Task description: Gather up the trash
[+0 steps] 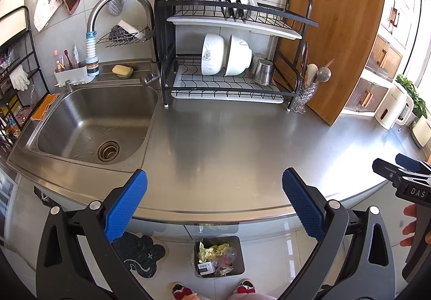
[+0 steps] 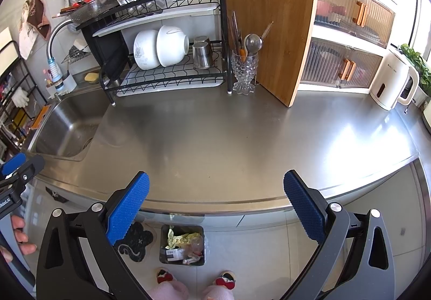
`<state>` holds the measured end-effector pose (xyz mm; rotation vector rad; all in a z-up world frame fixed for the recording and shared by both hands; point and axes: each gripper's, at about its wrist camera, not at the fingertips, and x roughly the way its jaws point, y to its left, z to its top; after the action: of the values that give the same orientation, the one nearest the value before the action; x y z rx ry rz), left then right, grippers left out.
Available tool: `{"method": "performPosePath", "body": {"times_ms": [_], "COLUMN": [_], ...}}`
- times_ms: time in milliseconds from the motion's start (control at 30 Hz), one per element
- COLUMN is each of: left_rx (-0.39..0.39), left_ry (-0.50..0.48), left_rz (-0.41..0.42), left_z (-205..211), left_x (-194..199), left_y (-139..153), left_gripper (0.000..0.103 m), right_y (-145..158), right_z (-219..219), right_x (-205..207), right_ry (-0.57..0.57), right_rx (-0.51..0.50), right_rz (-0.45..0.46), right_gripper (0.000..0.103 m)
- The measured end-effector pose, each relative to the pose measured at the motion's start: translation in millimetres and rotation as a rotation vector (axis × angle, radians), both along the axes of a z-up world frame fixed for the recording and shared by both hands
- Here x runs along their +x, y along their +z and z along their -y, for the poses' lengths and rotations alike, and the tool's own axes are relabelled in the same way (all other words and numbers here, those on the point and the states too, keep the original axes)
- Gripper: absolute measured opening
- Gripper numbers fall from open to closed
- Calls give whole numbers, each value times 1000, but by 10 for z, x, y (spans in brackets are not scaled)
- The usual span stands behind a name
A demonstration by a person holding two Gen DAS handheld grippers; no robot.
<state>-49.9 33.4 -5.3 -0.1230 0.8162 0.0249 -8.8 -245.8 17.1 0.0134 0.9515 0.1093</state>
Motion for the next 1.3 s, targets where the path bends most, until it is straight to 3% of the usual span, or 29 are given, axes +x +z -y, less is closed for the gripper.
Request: {"method": "performPosePath", "body": {"times_ms": [1300], "left_rx": [20], "left_ry": [8], "left_rz": [-5], "left_z": [-24], "left_x": [61], "left_y": [-40], "left_gripper": [95], "right_y": [-15], "right_z": [0], "right_x": [59], "right_ry": [-1], "right_rx": [-4], "right_rz": [-1], "right_gripper": [100]}}
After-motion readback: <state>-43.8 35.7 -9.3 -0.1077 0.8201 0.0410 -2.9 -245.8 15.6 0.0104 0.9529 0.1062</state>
